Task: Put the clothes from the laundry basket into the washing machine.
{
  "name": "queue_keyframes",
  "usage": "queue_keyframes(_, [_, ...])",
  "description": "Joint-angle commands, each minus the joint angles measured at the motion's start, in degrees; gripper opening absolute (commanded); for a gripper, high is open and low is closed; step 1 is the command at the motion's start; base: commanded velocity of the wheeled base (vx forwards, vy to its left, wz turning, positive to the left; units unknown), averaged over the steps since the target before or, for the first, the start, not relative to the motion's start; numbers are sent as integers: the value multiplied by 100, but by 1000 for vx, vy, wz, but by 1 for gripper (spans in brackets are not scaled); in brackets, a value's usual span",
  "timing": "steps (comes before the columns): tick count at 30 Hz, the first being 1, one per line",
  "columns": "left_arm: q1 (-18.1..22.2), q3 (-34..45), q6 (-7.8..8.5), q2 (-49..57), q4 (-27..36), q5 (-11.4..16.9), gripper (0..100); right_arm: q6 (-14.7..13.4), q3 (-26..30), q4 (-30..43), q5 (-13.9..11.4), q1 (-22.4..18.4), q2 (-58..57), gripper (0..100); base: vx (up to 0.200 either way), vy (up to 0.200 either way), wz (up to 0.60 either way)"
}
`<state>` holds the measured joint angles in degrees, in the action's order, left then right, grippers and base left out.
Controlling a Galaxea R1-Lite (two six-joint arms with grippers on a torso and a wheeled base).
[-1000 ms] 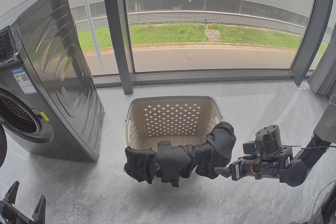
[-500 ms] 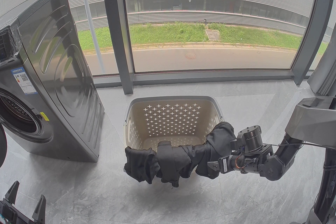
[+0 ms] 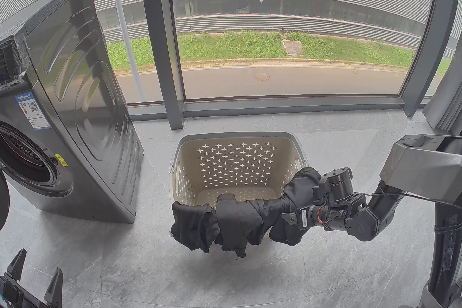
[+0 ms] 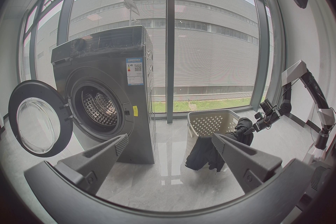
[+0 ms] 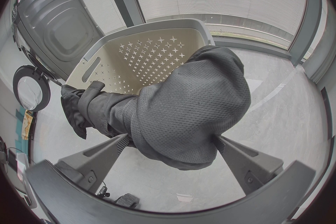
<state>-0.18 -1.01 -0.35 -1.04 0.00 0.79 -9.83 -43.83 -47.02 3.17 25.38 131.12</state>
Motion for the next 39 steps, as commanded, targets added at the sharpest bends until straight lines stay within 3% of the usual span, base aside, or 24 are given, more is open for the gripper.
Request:
queue_keyframes(1, [1, 101, 0, 104, 0, 0, 100, -2, -100, -9, -1, -7, 115, 100, 0, 0, 0])
queue_keyframes(6, [1, 101, 0, 104, 0, 0, 100, -11, -109, -150, -1, 2, 133, 100, 0, 0, 0])
queue_keyframes(7, [1, 101, 0, 104, 0, 0, 100, -11, -100, -158, -1, 2, 124, 0, 0, 0, 0])
queue_keyframes(23, [1, 101, -9, 104, 0, 0, 100, -11, 155, -176, -1, 99, 1, 0, 0, 0, 0])
queue_keyframes(33, [1, 101, -9, 104, -9, 0, 100, -37, 674, -563, 8, 591, -1010, 0, 0, 0, 0])
queue_keyframes(39, [1, 101, -9, 104, -9, 9, 100, -11, 779, -897, -1, 670, -1502, 0, 0, 0, 0])
